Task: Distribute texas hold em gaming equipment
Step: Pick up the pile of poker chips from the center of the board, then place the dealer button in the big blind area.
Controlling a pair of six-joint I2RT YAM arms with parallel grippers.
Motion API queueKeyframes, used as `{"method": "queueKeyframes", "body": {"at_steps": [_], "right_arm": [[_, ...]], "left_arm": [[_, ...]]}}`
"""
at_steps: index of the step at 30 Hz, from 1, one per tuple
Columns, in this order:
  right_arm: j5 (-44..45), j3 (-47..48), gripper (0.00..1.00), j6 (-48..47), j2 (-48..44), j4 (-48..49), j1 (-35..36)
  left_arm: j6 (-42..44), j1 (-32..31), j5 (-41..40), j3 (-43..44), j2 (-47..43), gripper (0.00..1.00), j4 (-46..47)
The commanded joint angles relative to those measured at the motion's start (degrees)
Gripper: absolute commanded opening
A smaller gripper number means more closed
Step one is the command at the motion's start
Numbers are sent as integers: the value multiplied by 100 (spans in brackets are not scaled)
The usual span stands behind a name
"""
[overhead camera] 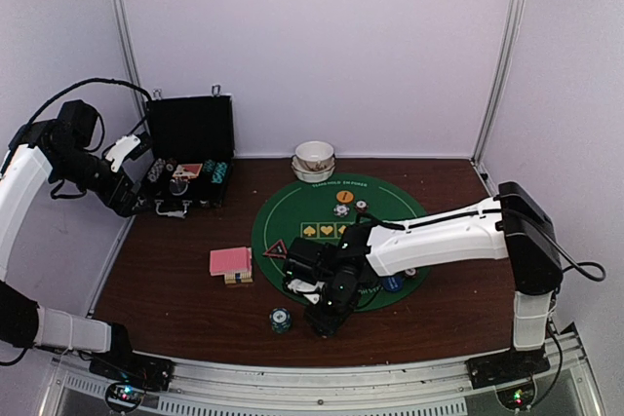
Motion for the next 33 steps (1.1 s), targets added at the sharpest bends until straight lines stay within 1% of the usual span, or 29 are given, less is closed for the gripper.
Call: {"method": "queueKeyframes", "body": {"at_steps": [1, 8, 15, 18, 22, 27, 33], "right_arm": [[10, 117, 41, -30, 27, -93, 38], [161, 342, 38, -129, -69, -356, 36], [385, 832, 38, -298, -125, -792, 37], [611, 1067, 36, -334, -130, -951, 4], [861, 1537, 34, -341, -62, -1055, -314], [987, 2470, 33, -279, 539, -1056, -960], [997, 3590, 33, -243, 1668, -1000, -1384]], "left_arm": [[89, 40, 28, 140, -51, 98, -9], [81, 47, 65, 140, -49, 97, -9], [71, 39, 82, 139, -62, 98, -10], [85, 41, 68, 140, -69, 97, -10], [89, 41, 75, 127, -87, 98, -9], [63, 40, 120, 140, -83, 98, -6], [89, 41, 72, 130, -130, 98, -10]]}}
